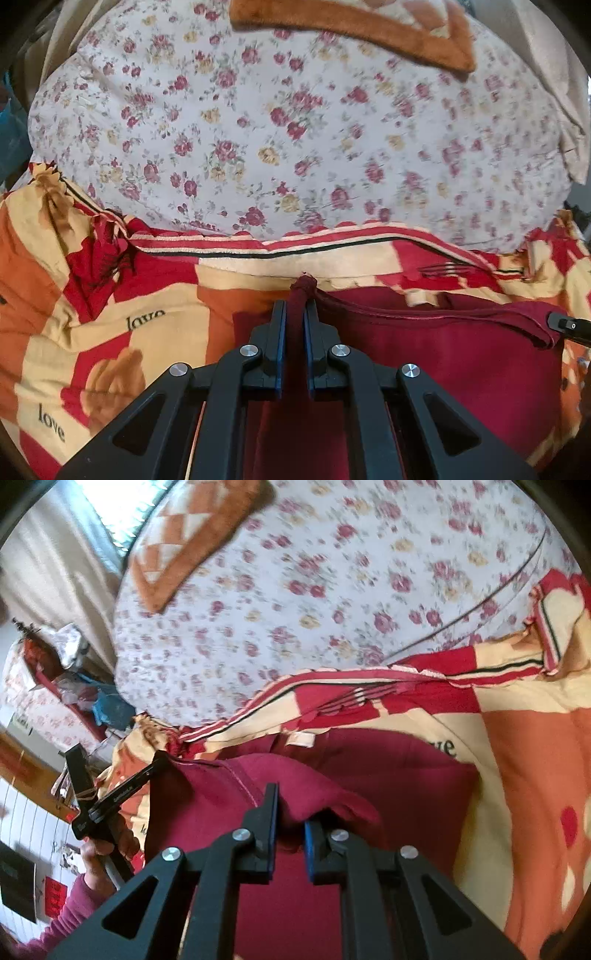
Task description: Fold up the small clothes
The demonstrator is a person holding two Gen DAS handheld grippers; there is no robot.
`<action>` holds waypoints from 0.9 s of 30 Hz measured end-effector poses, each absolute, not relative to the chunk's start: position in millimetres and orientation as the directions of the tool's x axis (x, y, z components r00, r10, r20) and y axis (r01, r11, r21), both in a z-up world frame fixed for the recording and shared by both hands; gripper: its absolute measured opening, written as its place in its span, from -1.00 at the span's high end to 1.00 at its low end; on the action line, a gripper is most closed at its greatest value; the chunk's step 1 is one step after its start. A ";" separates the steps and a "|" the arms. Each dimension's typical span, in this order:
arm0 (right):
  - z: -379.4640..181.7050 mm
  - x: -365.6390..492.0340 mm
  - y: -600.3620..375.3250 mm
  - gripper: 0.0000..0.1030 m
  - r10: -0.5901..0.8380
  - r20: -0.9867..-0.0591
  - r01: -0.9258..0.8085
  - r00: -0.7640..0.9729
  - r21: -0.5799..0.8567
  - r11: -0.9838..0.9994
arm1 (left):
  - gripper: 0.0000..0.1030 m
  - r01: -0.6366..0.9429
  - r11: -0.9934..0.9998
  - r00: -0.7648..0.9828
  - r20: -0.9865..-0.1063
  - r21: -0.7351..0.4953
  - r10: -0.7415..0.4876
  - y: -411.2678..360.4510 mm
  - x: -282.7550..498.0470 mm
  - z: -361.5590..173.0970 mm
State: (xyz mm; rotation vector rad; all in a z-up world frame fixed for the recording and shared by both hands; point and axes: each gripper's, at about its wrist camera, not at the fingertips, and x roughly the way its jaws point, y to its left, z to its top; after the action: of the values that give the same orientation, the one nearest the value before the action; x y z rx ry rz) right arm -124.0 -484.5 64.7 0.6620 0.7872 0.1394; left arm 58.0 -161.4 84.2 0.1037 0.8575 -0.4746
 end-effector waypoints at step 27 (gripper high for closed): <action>14.7 -54.1 -473.2 0.17 0.084 -0.771 0.302 0.632 0.344 0.889 | 0.71 0.334 0.931 0.426 -0.857 -0.147 -0.289 -127.2 48.6 27.3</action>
State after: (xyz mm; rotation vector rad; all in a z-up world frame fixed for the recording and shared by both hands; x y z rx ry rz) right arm -54.1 -473.2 14.7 0.4741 0.8869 -0.1298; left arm 48.6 -127.2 27.3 0.0481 1.0614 -0.3895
